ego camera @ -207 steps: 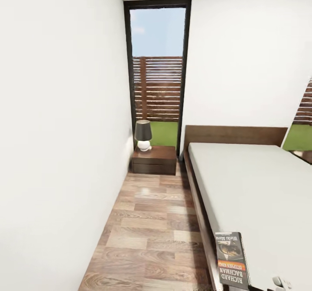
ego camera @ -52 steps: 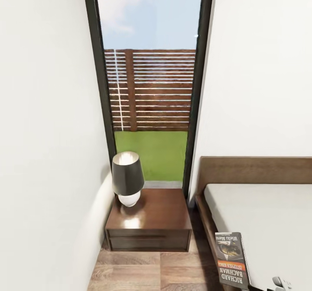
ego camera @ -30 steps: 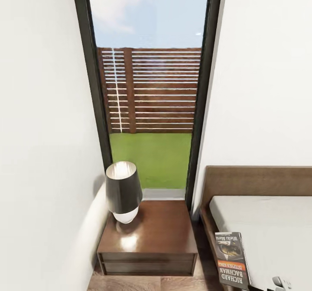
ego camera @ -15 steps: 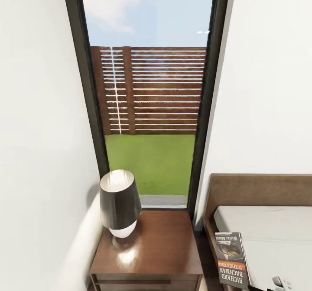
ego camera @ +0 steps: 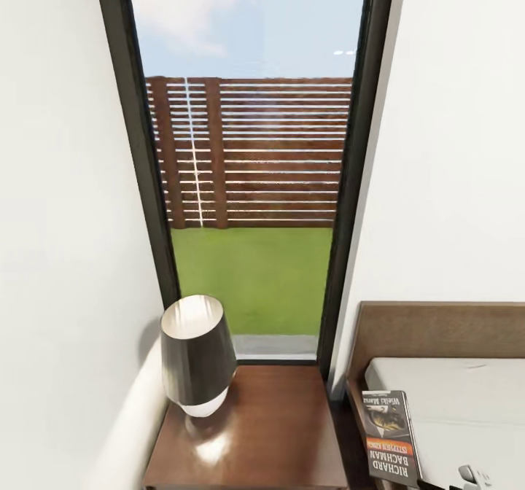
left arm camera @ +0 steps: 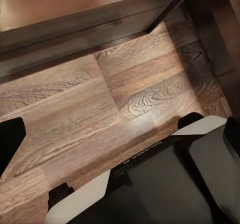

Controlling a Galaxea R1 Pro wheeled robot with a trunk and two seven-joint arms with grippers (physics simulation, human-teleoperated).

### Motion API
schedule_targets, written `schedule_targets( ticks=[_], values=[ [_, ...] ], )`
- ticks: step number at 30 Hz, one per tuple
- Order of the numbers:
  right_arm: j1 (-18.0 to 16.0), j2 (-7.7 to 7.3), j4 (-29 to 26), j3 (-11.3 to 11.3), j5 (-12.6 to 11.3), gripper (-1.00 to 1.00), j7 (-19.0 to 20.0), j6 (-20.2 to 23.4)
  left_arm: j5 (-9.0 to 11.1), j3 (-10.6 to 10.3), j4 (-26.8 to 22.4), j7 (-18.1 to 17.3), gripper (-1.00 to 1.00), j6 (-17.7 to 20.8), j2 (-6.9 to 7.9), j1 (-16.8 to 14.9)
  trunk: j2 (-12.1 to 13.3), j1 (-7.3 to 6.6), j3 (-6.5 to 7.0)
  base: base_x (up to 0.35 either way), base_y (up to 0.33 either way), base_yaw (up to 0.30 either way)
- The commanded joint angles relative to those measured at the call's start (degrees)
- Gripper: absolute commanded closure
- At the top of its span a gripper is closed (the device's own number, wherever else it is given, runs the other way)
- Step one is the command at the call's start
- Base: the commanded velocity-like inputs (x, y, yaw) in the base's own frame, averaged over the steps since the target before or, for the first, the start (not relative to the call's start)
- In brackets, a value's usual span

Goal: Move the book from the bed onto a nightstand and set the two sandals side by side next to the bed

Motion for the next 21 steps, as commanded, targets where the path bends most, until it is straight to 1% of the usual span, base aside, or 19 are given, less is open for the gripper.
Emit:
schedule_targets(
  ticks=[1,10,12,16,19,21],
  values=[
    [-0.11,0.02,0.19,0.36,-0.47,1.0,0.24,-0.15,-0.6,0.47,0.03,-0.12,-1.0,-0.24,0.02,-0.05,-0.1,0.04,-0.11,0.221,0.0,0.0],
    [-0.11,0.0,0.18,0.36,-0.47,1.0,0.31,-0.15,-0.6,0.48,0.03,-0.12,-1.0,-0.27,0.02,-0.05,-0.1,0.04,-0.11,0.298,0.0,0.0],
    [-0.11,0.06,0.18,0.37,-0.47,1.0,0.34,-0.15,-0.6,0.48,0.03,-0.14,-1.0,-0.27,0.02,-0.05,-0.1,0.04,-0.11,0.149,0.0,0.0],
    [-0.11,0.04,0.18,0.42,-0.47,1.0,0.34,-0.15,-0.68,0.53,0.01,-0.83,-1.0,-0.37,0.05,-0.05,-0.1,0.04,-0.11,0.01,0.0,0.0],
    [-0.11,0.07,0.18,0.39,-0.47,1.0,0.29,-0.15,-0.69,0.7,-0.19,-8.19,-1.0,-0.56,0.13,-0.05,-0.1,0.04,-0.11,0.0,0.0,0.0],
    [-0.11,0.04,0.18,0.37,-0.47,1.0,0.26,-0.15,-0.66,0.72,-1.17,-14.66,-1.0,-0.43,0.22,-0.09,-0.1,0.04,-0.11,0.0,0.0,0.0]
  ],
)
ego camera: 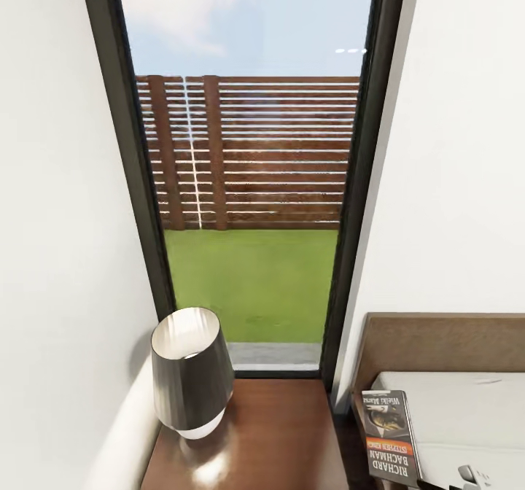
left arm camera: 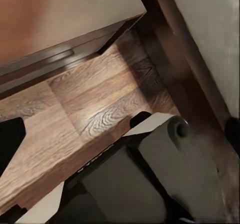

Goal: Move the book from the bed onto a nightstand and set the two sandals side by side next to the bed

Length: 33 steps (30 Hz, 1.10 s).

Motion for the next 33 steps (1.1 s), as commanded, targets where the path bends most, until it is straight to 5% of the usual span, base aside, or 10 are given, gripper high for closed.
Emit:
schedule_targets(
  ticks=[1,6,8,11,14,22,33],
  values=[
    [-0.11,0.02,0.19,0.44,-0.46,1.0,0.24,-0.15,-0.59,0.44,-0.45,-1.92,-1.0,-0.25,0.02,-0.07,-0.11,0.03,-0.12,0.0,0.0,0.0],
    [-0.11,-0.01,0.19,0.46,-0.46,1.0,0.32,-0.15,3.23,1.28,-6.39,-14.88,-1.0,4.67,0.2,-0.61,-0.11,0.03,-0.12,0.0,0.0,0.0],
    [-0.11,-0.01,0.19,0.44,-0.46,1.0,0.37,-0.15,7.09,1.51,-11.5,-18.71,-1.0,11.87,0.21,-0.77,-0.11,0.03,-0.12,0.0,0.0,0.0],
    [-0.11,-0.01,0.19,0.43,-0.46,1.0,0.44,-0.15,11.23,1.57,-20.62,-21.08,-1.0,20.0,0.13,-0.84,-0.11,0.03,-0.12,0.0,0.0,0.0],
    [-0.11,-0.01,0.19,0.44,-0.46,1.0,0.6,-0.15,13.88,1.74,-25.34,-21.79,-1.0,23.49,0.16,-0.87,-0.11,0.03,-0.12,0.0,0.0,0.0],
    [-0.11,-0.06,-0.26,0.58,-0.3,1.0,1.02,0.81,18.05,1.78,-27.54,-21.78,-1.0,22.53,0.25,-0.33,-0.11,0.03,-0.12,0.0,0.0,0.0],
    [-0.11,-0.71,-4.38,0.21,-0.28,1.0,18.62,15.56,18.34,1.75,-27.31,-21.4,-1.0,20.62,0.17,-0.18,-0.11,0.03,-0.12,0.0,0.0,0.0]
  ],
)
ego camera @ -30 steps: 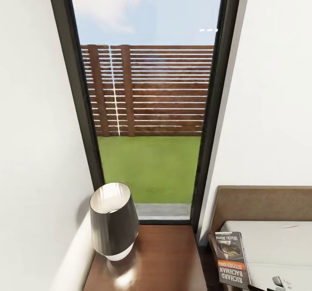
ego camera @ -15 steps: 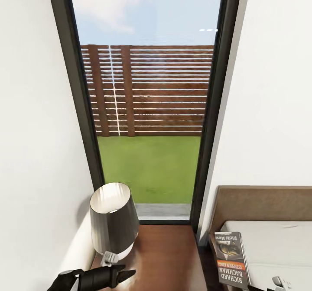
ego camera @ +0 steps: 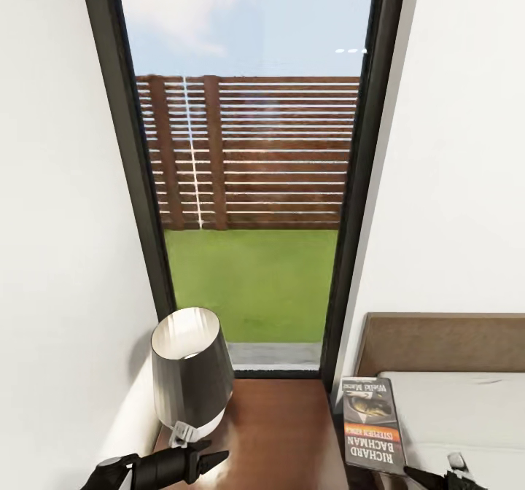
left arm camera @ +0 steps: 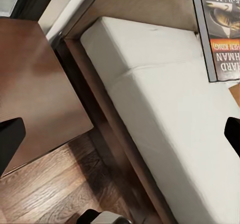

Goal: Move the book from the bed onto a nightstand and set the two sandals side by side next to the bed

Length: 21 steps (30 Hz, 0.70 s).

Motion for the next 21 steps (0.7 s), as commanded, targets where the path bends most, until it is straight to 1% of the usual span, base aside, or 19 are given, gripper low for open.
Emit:
schedule_targets(
  ticks=[1,4,6,10,11,14,15,16,17,18,20,21],
  values=[
    [-0.04,-0.14,-0.79,0.37,-0.46,1.0,0.59,1.64,-0.49,0.46,0.14,-0.42,-1.0,0.6,-0.08,-0.05,-0.1,0.03,-0.12,0.0,0.0,0.0],
    [-0.04,-0.94,-2.15,0.39,-0.46,1.0,1.19,4.37,-0.49,0.46,0.58,-0.4,-1.0,0.54,-0.08,-0.05,-0.1,0.03,-0.12,0.0,0.0,0.0],
    [-0.04,-1.34,-3.53,0.4,-0.46,1.0,2.43,6.89,-0.5,0.46,0.72,-0.4,-1.0,0.51,-0.08,-0.05,-0.1,0.03,-0.12,0.0,0.0,0.0],
    [-0.04,-1.49,-7.77,0.63,-0.46,1.0,4.3,11.92,-0.5,0.46,0.8,-0.4,-1.0,0.5,-0.08,-0.05,-0.1,0.03,-0.12,0.0,0.0,0.0],
    [-0.04,-1.5,-8.4,0.65,-0.46,1.0,4.39,12.71,-0.5,0.46,0.8,-0.4,-1.0,0.5,-0.08,-0.05,-0.1,0.03,-0.12,0.0,0.0,0.0],
    [-0.04,-1.43,-10.75,0.66,-0.46,1.0,4.48,18.31,-0.5,0.46,0.82,-0.4,-1.0,0.5,-0.08,-0.05,-0.1,0.03,-0.12,0.0,0.0,0.0],
    [-0.04,-1.32,-10.98,0.68,-0.44,1.0,4.41,19.3,-0.5,0.45,0.82,-0.4,-1.0,0.5,-0.08,-0.05,-0.1,0.03,-0.12,0.0,0.0,0.0],
    [-0.07,-0.75,-11.56,0.71,-0.41,1.0,4.26,21.19,-0.5,0.42,0.82,-0.4,-1.0,0.5,-0.08,-0.05,-0.1,0.03,-0.12,0.0,0.0,0.0],
    [-0.09,0.68,-12.58,0.72,-0.4,1.0,4.15,22.77,-0.5,0.42,0.82,-0.4,-1.0,0.5,-0.08,-0.05,-0.1,0.03,-0.12,0.0,0.0,0.0],
    [-0.1,1.68,-13.27,0.73,-0.39,1.0,4.1,23.4,-0.5,0.43,0.82,-0.4,-1.0,0.5,-0.08,-0.05,-0.1,0.03,-0.12,0.0,0.0,0.0],
    [-0.17,6.27,-16.3,0.74,-0.29,1.0,3.69,25.47,-0.5,0.44,0.82,-0.4,-1.0,0.5,-0.08,-0.05,-0.1,0.03,-0.12,0.0,0.0,0.0],
    [-0.2,8.33,-17.44,0.75,-0.22,1.0,2.83,26.43,-0.5,0.45,0.82,-0.4,-1.0,0.5,-0.08,-0.05,-0.1,0.03,-0.12,0.0,0.0,0.0]
  ],
)
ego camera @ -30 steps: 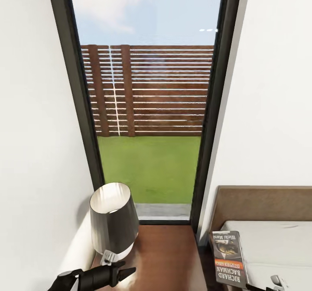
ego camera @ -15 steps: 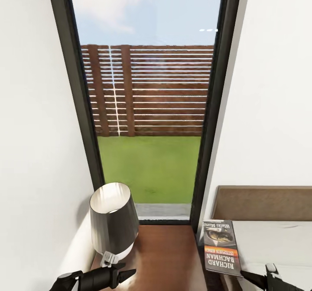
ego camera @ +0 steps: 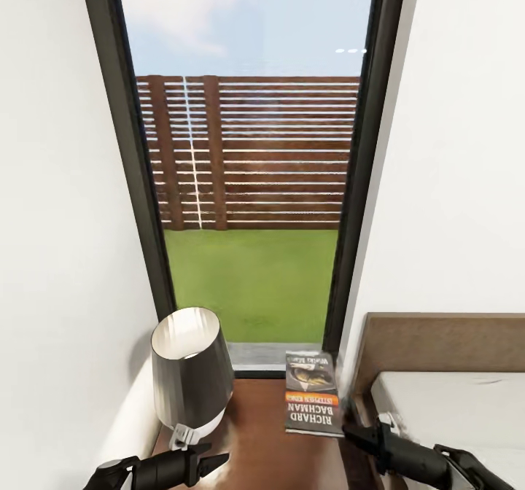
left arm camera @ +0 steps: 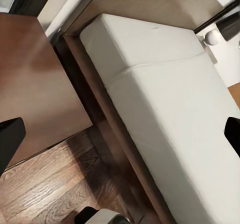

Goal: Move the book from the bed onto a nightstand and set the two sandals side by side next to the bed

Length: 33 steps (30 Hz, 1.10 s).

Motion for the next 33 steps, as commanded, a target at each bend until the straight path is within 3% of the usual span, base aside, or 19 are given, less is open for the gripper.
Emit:
schedule_targets(
  ticks=[1,4,6,7,10,12,19,33],
  values=[
    [-0.1,1.61,-0.89,-0.02,-0.28,1.0,-1.37,1.68,-0.48,0.48,-0.09,-0.43,-1.0,0.61,-0.07,-0.04,-0.11,0.03,-0.12,0.0,0.0,0.0],
    [-0.26,6.3,-2.04,-0.02,-0.26,1.0,-7.19,4.15,-0.48,0.48,-0.09,-0.43,-1.0,0.61,-0.07,-0.04,-0.11,0.03,-0.12,0.0,0.0,0.0],
    [-0.3,8.06,-2.24,-0.06,-0.38,1.0,-9.64,4.67,-0.48,0.49,-0.09,-0.43,-1.0,0.61,-0.07,-0.04,-0.11,0.03,-0.12,0.0,0.0,0.0],
    [-0.32,9.93,-2.34,-0.09,-0.46,1.0,-11.03,4.96,-0.48,0.49,-0.09,-0.43,-1.0,0.61,-0.07,-0.04,-0.11,0.03,-0.12,0.0,0.0,0.0],
    [-0.34,12.59,-2.41,-0.1,-0.52,1.0,-12.03,5.13,-0.48,0.49,-0.09,-0.43,-1.0,0.61,-0.07,-0.04,-0.11,0.03,-0.12,0.0,0.0,0.0],
    [-0.34,13.59,-2.47,-0.11,-0.56,1.0,-12.31,5.19,-0.48,0.49,-0.09,-0.43,-1.0,0.61,-0.07,-0.04,-0.11,0.03,-0.12,0.0,0.0,0.0],
    [-0.35,14.16,-2.54,-0.11,-0.55,1.0,-12.5,5.16,-0.42,0.49,-0.09,-0.42,-1.0,0.72,-0.07,-0.04,-0.11,0.03,-0.12,0.0,0.0,0.0],
    [-0.38,13.57,-2.6,-0.65,-0.7,1.0,-12.49,5.05,-0.47,0.49,-0.09,-0.37,-1.0,0.79,-0.07,-0.04,-5.72,3.1,-2.63,0.0,0.0,0.0]
  ],
)
